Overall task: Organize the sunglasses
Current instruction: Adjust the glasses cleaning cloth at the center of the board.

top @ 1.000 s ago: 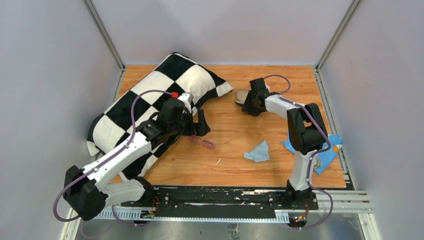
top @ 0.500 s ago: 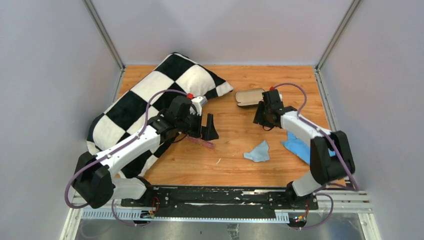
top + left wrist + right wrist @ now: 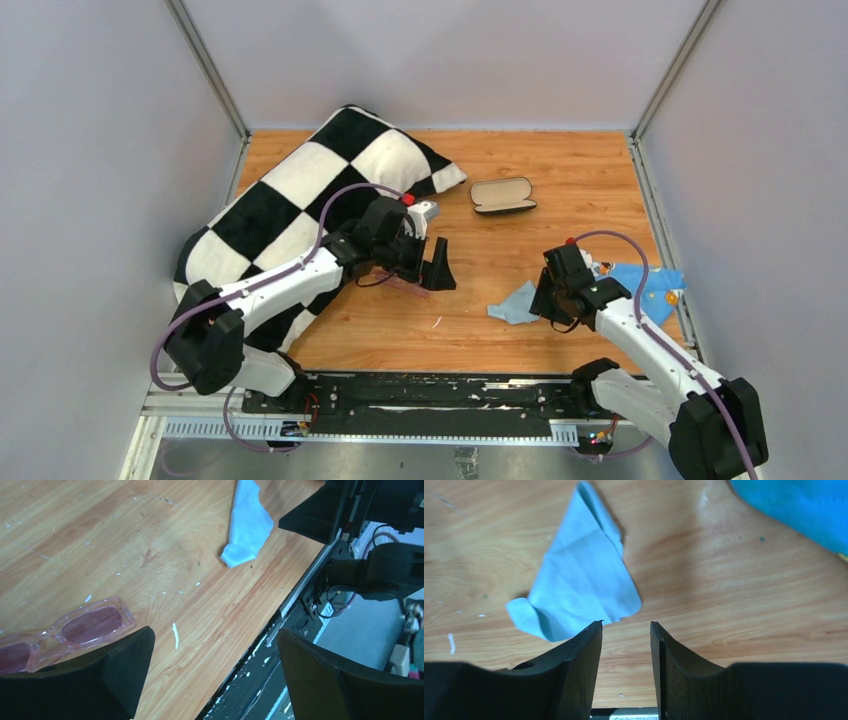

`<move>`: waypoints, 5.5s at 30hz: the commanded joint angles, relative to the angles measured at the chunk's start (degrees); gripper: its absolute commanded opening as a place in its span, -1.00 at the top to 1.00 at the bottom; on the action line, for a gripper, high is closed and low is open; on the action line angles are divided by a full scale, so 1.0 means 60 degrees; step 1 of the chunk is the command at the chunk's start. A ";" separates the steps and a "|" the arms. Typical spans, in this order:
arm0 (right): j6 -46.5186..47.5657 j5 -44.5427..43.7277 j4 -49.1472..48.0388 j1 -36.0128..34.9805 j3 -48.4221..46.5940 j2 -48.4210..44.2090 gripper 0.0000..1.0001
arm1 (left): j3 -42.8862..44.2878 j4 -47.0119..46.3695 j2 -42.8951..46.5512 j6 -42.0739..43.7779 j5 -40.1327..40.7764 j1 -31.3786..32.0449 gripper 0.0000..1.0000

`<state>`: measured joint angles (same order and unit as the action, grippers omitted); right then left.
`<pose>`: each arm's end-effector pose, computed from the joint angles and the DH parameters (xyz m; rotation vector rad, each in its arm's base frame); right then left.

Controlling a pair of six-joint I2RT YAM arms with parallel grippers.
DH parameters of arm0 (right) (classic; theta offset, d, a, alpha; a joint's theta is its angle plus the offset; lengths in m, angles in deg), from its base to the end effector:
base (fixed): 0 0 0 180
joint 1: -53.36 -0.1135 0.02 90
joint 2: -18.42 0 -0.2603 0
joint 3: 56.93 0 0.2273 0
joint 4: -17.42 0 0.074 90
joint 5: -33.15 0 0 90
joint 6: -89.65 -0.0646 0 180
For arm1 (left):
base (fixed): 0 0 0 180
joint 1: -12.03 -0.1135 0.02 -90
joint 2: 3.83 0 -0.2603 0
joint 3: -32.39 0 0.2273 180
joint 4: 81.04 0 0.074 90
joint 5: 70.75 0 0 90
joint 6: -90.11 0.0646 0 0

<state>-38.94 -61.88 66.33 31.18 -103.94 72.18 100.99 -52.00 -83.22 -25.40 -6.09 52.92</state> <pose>0.1595 0.0589 0.1825 0.4005 2.5337 0.3037 0.2064 -0.2153 0.2420 0.5766 2.3658 -1.0763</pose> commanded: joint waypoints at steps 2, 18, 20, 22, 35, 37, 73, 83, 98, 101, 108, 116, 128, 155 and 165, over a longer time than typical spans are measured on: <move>-0.0592 -0.0169 0.0016 0.0052 0.0357 0.0295 0.13 | 0.0641 0.0163 -0.0371 0.0239 0.0172 0.0877 -0.89; -0.0293 0.0401 -0.0807 0.0085 0.0423 0.1543 0.85 | 0.0657 0.0105 -0.0412 0.0190 0.0639 0.1228 -0.81; -0.0256 0.0445 -0.0756 0.0078 0.0304 0.1440 0.98 | 0.0653 0.0070 -0.0331 0.0204 0.0669 0.1228 -0.81; -0.0201 0.0419 -0.0680 0.0077 0.0190 0.1391 1.00 | 0.0677 0.0090 -0.0304 0.0244 0.0711 0.1228 -0.81; 0.0086 0.0286 -0.0304 -0.0635 -0.1540 0.1643 1.00 | 0.0788 0.0153 -0.0074 0.0104 0.1415 0.1214 -0.82; 0.0110 0.0462 -0.0578 -0.0651 -0.1713 0.1874 1.00 | 0.0864 0.0395 0.0019 0.0189 0.1649 0.1193 -0.83; -0.1111 0.0936 -0.0696 -0.0872 0.0359 -0.0507 1.00 | 0.1616 0.1352 -0.0348 -0.0151 0.2286 -0.0076 -0.82; -0.1369 -0.0486 0.0757 -0.0864 0.0622 -0.2114 0.24 | 0.1514 0.0744 -0.1453 -0.0695 0.2226 0.0651 -0.76; -0.1258 -0.0160 0.0306 -0.0801 0.0465 -0.0908 0.29 | 0.2550 0.0283 -0.4285 -0.1569 0.3512 0.2098 -0.37; -0.1275 -0.0189 0.0350 -0.0801 0.0593 -0.1021 0.29 | 0.2865 0.0274 -0.4737 -0.1670 0.3630 0.2305 -0.26; -0.1332 -0.0083 0.0431 -0.0801 0.0681 -0.1119 0.29 | 0.3261 0.0297 -0.5443 -0.1778 0.3593 0.2522 -0.06; -0.1186 -0.0202 0.0585 -0.0801 0.0571 -0.1278 0.29 | 0.3688 0.0830 -0.5956 -0.1878 0.4152 0.2839 0.13; -0.1109 0.1122 0.0336 -0.0906 0.0901 -0.0675 0.24 | 0.3905 0.1093 -0.6035 -0.1930 0.4727 0.2897 1.00; -0.2075 -0.0215 -0.0965 -0.2474 0.0825 0.1709 0.32 | 0.2271 0.0398 -0.4632 -0.2140 0.3339 0.2890 1.00; -0.2273 -0.0587 -0.0868 -0.2762 0.0728 0.1823 0.66 | 0.2064 0.0300 -0.4492 -0.2207 0.3289 0.2893 1.00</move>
<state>-51.60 -62.45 57.37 15.99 -100.42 81.60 114.19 -49.62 -111.99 -38.21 14.26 69.94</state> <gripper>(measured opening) 0.228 0.007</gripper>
